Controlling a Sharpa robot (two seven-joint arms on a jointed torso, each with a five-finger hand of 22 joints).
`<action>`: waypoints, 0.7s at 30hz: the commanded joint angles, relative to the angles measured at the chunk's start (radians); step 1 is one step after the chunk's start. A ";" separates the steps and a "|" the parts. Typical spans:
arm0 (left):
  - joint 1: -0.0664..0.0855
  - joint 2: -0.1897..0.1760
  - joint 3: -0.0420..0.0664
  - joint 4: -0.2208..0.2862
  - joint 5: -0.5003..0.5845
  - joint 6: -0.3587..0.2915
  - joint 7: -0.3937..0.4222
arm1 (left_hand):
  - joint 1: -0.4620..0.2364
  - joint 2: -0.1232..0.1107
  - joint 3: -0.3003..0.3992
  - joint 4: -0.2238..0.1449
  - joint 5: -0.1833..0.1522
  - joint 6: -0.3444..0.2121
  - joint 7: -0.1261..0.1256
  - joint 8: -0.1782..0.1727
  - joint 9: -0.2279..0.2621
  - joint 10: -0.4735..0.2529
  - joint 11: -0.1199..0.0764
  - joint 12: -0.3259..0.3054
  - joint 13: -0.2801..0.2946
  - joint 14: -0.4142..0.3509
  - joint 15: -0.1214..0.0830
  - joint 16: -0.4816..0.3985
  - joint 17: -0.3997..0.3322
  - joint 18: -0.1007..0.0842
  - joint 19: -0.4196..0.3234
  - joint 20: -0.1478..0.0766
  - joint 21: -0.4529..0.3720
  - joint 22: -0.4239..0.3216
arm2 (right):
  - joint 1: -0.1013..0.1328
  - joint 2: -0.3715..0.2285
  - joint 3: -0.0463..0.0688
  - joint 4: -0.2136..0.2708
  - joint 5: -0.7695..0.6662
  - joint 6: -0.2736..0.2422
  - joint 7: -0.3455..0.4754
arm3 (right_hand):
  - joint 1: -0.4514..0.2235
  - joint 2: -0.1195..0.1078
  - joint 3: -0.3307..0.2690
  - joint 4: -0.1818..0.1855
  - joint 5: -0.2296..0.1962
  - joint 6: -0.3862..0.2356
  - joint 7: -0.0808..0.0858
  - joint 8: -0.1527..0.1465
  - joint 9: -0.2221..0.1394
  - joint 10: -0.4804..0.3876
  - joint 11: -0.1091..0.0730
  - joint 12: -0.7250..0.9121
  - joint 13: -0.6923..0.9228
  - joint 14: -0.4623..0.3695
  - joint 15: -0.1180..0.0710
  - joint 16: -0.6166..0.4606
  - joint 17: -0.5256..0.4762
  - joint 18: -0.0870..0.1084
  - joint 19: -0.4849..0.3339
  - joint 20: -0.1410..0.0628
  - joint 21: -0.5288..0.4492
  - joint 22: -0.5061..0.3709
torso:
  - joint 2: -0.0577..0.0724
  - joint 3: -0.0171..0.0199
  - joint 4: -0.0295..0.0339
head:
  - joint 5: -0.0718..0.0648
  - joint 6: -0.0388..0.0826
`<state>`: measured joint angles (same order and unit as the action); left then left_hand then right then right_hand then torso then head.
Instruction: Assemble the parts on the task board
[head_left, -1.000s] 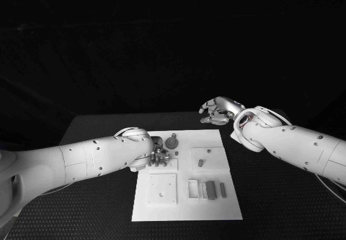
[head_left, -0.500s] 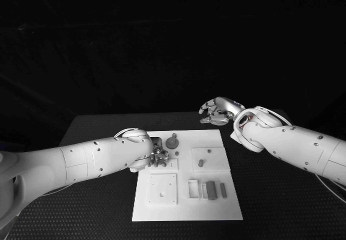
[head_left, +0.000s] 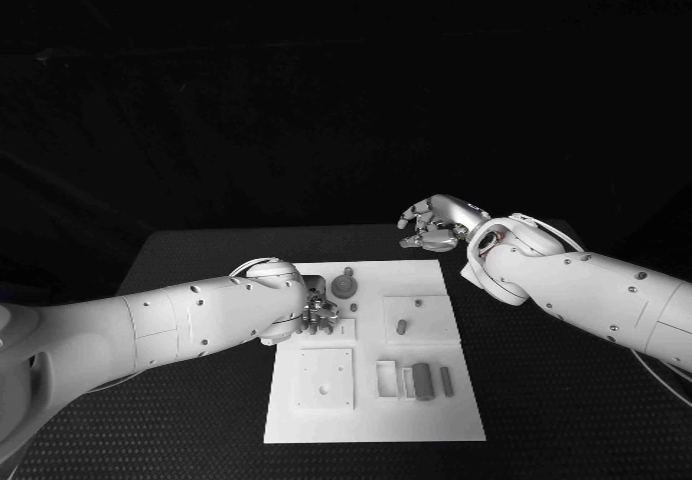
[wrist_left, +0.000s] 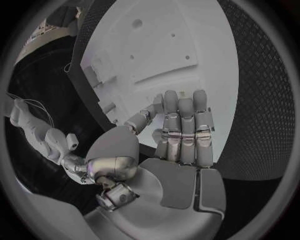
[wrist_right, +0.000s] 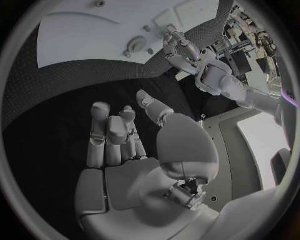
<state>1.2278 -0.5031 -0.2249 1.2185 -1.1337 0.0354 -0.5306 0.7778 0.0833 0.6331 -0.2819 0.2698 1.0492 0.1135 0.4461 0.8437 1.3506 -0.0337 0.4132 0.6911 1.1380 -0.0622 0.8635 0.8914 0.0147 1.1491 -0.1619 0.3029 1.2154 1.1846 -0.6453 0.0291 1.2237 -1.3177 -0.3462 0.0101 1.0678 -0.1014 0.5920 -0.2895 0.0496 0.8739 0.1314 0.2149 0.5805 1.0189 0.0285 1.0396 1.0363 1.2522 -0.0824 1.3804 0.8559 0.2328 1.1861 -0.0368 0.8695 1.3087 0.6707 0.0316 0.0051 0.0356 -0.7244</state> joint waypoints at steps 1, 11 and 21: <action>-0.002 0.000 -0.001 0.001 -0.015 -0.006 0.006 | 0.000 0.014 0.006 -0.002 -0.003 0.104 -0.096 0.004 0.001 -0.003 -0.004 0.002 -0.001 -0.003 -0.002 0.005 -0.002 0.007 0.008 0.000 0.001 0.002 | 0.000 0.001 0.000 0.002 0.000 0.011 0.005 | 0.001 0.010 -0.005 0.001 0.001 0.009 0.013 -0.003 -0.001 -0.002 0.003 0.001 -0.001 -0.002 0.003 -0.004 0.002 0.029 -0.007 0.002 -0.005 0.016 | 0.000 0.0004 -0.0001 | -0.001 -0.001; -0.003 0.000 -0.001 0.006 -0.026 -0.017 0.011 | 0.000 0.015 0.008 -0.002 -0.002 0.105 -0.097 0.005 0.002 -0.002 -0.005 0.003 -0.001 -0.002 -0.002 0.007 -0.003 0.007 0.009 -0.001 0.002 0.004 | 0.000 0.000 0.000 0.002 0.000 0.012 0.004 | 0.000 0.011 -0.006 0.001 0.001 0.010 0.013 -0.003 -0.001 -0.002 0.002 0.001 -0.001 -0.002 0.003 -0.004 0.002 0.029 -0.006 0.002 -0.005 0.016 | 0.000 -0.0005 -0.0007 | -0.002 -0.001; -0.004 -0.006 0.000 0.012 -0.027 -0.022 0.015 | 0.004 0.011 0.011 -0.006 0.000 0.106 -0.098 0.006 0.004 -0.002 -0.006 0.005 -0.001 -0.002 -0.003 0.011 -0.005 0.008 0.010 -0.002 0.004 0.008 | 0.000 0.001 0.000 0.001 0.000 0.012 0.001 | -0.001 0.012 -0.007 0.001 0.001 0.010 0.013 -0.003 -0.002 -0.001 0.002 0.002 -0.001 -0.002 0.003 -0.004 0.002 0.029 -0.006 0.002 -0.005 0.016 | 0.000 -0.0003 0.0009 | -0.002 0.001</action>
<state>1.2251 -0.5081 -0.2251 1.2273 -1.1504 0.0229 -0.5246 0.7750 0.0883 0.6377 -0.2869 0.2636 1.0509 0.1145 0.4482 0.8464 1.3506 -0.0337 0.4132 0.6912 1.1380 -0.0622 0.8713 0.8877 0.0146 1.1532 -0.1658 0.3029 1.2224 1.1846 -0.6454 0.0291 1.2239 -1.3177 -0.3439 0.0091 1.0678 -0.1014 0.5920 -0.2896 0.0496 0.8749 0.1306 0.2149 0.5806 1.0189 0.0285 1.0396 1.0364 1.2522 -0.0824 1.3804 0.8559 0.2328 1.1861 -0.0367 0.8695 1.3087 0.6710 0.0312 0.0046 0.0336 -0.7259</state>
